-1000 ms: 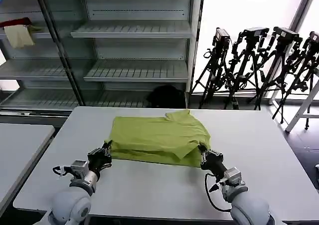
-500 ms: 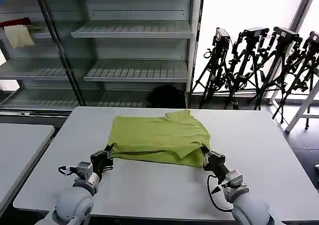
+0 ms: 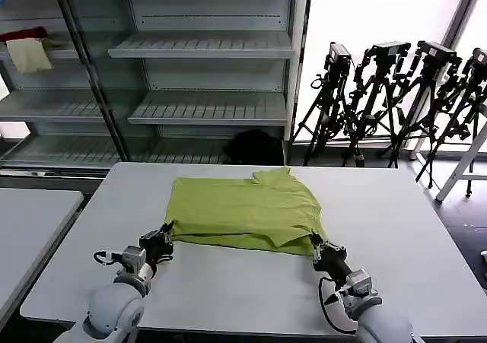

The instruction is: Fold and organize the clothes.

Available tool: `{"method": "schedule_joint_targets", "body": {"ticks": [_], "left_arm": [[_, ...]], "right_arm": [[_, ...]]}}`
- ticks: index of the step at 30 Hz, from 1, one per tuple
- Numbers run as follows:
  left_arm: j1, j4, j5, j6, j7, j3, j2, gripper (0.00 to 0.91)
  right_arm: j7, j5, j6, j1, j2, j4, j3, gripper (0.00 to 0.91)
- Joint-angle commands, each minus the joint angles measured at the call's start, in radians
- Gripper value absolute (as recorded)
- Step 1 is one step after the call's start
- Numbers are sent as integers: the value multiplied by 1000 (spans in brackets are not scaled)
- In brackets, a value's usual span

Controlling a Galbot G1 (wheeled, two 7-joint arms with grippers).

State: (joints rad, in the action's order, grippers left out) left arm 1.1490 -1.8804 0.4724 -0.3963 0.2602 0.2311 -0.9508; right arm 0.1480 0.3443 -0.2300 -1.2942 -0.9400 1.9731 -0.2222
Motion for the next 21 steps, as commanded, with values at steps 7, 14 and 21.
{"method": "schedule_joint_targets", "body": {"ticks": [7, 14, 21], "left_arm": [[-45, 10, -18, -29, -2, -26, 3, 907], [-58, 8, -24, -29, 13, -9, 15, 907], [23, -80, -52, -122, 17, 67, 55, 907]], "right_arm": [[71, 23, -29, 0, -31, -5, 2, 907], [152, 49, -65, 36, -61, 2, 6, 907], [220, 127, -147, 18, -47, 115, -49, 907]]}}
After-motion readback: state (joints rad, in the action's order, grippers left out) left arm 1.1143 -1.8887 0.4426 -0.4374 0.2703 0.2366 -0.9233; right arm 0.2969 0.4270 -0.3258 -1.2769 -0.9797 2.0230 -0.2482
